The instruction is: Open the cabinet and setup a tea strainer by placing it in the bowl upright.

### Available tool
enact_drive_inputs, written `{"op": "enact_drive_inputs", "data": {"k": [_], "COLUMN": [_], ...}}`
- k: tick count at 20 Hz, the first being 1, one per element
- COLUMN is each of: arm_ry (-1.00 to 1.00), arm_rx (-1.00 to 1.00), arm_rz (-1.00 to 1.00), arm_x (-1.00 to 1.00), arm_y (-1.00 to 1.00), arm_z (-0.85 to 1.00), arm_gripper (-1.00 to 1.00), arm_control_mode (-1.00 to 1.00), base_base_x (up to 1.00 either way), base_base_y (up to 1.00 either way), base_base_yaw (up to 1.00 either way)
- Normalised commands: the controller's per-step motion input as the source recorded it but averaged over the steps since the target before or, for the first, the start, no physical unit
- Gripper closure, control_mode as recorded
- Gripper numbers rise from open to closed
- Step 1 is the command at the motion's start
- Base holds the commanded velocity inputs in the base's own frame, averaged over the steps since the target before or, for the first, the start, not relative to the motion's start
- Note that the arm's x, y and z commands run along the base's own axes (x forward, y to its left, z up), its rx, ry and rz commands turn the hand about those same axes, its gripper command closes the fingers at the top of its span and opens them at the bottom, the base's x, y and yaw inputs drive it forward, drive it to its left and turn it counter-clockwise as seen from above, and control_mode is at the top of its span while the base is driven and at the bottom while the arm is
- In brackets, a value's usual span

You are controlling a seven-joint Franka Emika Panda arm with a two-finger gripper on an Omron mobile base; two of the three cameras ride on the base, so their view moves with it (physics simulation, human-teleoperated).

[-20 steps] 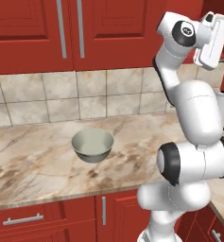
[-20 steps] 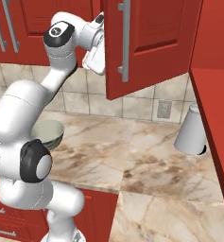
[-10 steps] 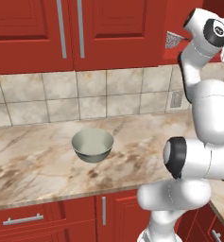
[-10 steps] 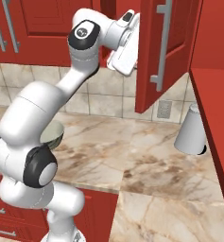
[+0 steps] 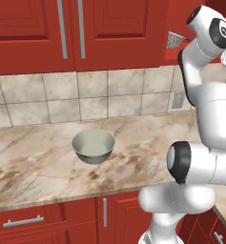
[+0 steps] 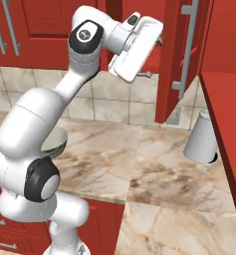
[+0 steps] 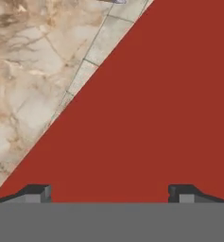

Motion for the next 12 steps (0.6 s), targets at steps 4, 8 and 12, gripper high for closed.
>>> {"op": "enact_drive_inputs", "data": {"k": [4, 8, 12], "arm_ry": [-0.13, -0.20, -0.28], "arm_rx": [0.38, 0.44, 0.20], "arm_rz": [0.13, 0.26, 0.31], "arm_x": [0.32, 0.36, 0.31], "arm_y": [0.26, 0.10, 0.45], "arm_z": [-0.24, -0.06, -0.07], "arm_gripper": [-1.00, -1.00, -1.00], "arm_control_mode": [-1.00, -1.00, -1.00], "base_base_x": [0.00, 0.00, 0.00], "base_base_y": [0.00, 0.00, 0.00], "base_base_yaw": [0.00, 0.00, 0.00]}}
